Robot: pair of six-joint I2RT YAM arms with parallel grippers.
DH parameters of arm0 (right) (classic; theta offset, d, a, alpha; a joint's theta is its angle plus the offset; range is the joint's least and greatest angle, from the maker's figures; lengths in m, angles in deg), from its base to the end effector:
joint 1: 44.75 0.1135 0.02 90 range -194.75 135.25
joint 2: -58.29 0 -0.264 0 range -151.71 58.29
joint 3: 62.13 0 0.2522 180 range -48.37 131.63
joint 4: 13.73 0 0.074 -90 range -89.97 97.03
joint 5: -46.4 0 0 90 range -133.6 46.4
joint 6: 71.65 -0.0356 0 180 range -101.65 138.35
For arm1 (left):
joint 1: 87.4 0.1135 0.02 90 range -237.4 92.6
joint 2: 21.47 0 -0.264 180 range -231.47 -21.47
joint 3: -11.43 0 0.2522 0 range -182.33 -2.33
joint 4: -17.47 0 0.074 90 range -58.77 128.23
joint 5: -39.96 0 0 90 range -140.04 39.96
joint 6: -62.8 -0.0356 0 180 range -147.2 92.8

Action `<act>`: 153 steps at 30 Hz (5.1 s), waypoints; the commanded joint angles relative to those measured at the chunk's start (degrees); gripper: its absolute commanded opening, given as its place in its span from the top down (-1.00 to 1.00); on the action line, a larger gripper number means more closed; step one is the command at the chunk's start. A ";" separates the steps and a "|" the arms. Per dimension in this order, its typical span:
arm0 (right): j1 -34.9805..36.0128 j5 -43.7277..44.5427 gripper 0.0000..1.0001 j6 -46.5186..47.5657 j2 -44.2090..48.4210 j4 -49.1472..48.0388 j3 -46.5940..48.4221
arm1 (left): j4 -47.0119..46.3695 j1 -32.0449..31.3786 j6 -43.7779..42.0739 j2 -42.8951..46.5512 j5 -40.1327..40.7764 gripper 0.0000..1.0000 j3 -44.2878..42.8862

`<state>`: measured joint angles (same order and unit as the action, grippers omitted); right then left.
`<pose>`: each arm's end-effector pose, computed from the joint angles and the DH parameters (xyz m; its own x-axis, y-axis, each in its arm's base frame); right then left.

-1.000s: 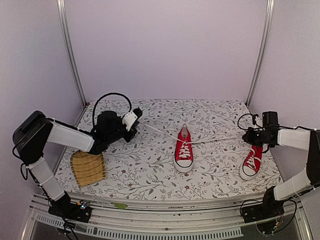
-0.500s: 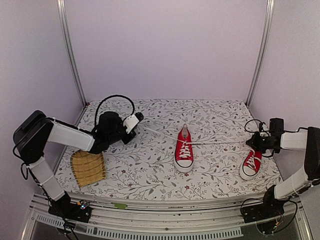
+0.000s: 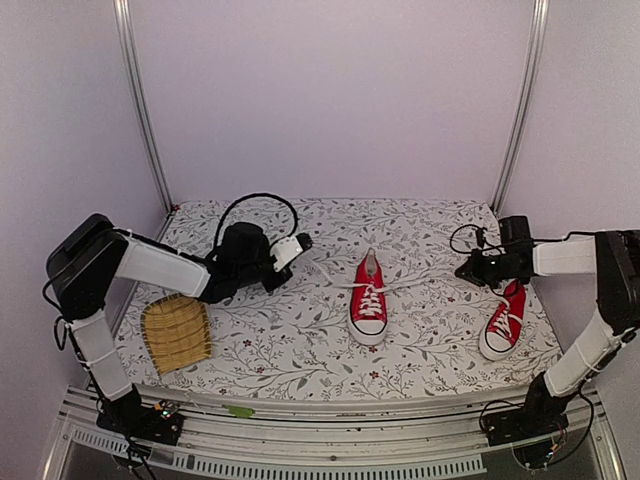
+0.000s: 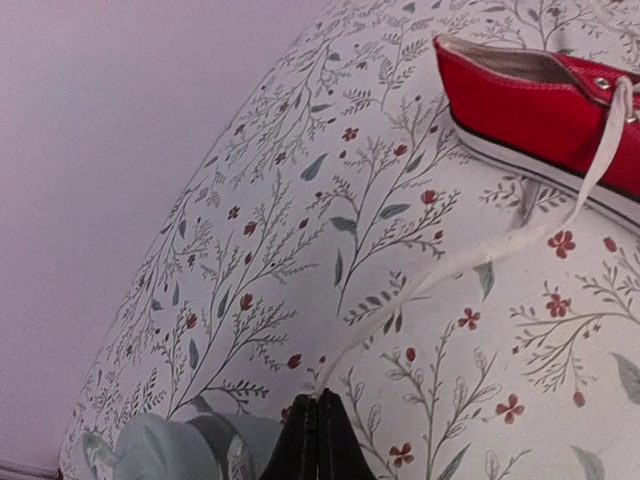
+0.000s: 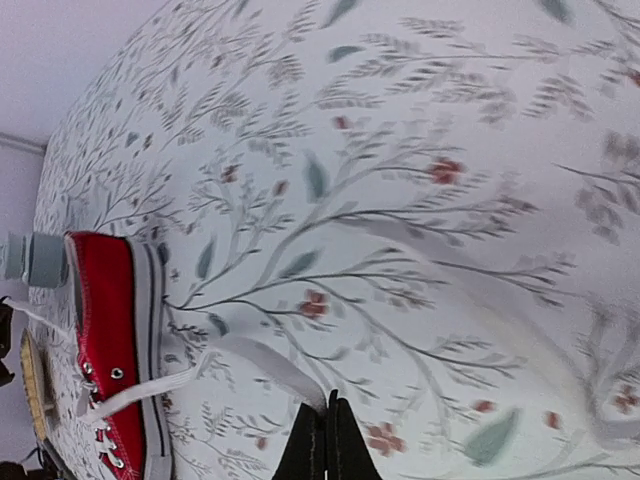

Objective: Tie the shoes
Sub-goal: Place the half-tied shoelace at the center of the board, then pass from the left arm to the right, then fold the half-tied shoelace, then pass from the left arm to the right

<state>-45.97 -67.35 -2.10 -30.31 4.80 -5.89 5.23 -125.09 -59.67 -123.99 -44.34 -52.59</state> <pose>0.2941 0.0081 0.1597 -0.8088 0.3371 -0.4819 0.0513 0.8567 0.5132 0.2971 -0.2251 0.1658 -0.0066 0.6802 -0.7330 0.6418 0.5650 0.5185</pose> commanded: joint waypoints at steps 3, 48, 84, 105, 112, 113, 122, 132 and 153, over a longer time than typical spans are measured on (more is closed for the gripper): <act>19.07 0.95 0.99 -1.35 -11.55 -3.36 6.77 | -0.32 -6.53 3.35 -5.82 -10.43 1.00 -3.55; 32.16 -5.87 -0.13 24.17 7.32 -0.08 8.56 | -24.02 -11.98 13.77 6.72 -21.54 1.00 -0.01; 32.87 -11.80 0.99 39.03 -11.39 -27.58 9.06 | 9.53 -9.88 -4.30 -1.18 -43.75 -0.32 -5.17; 32.90 -18.13 0.91 45.75 -15.18 -25.28 14.06 | 0.46 -3.04 4.49 -14.43 -51.75 0.06 -24.08; 33.03 -19.04 0.82 46.58 -16.56 -24.90 14.95 | -3.24 -5.75 6.65 -16.68 -47.86 0.11 -24.54; 33.14 -19.01 0.80 46.69 -16.65 -24.83 14.98 | -3.83 -5.89 7.38 -16.82 -47.65 0.14 -24.49; 33.69 -18.97 0.85 47.81 -16.35 -24.72 15.04 | -3.45 -5.95 7.40 -16.70 -45.56 0.50 -23.48; 33.81 -12.07 0.11 48.58 -12.88 -22.61 12.59 | -14.07 -6.20 10.37 -15.32 -41.85 1.00 -18.38; 39.03 0.31 -0.15 25.93 -11.04 -41.09 2.68 | -46.36 -10.24 25.74 -19.21 -30.54 1.00 -7.62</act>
<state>-6.69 -70.39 28.74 -39.68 -30.52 -3.46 -36.66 -134.34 -35.59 -141.66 -75.84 -59.49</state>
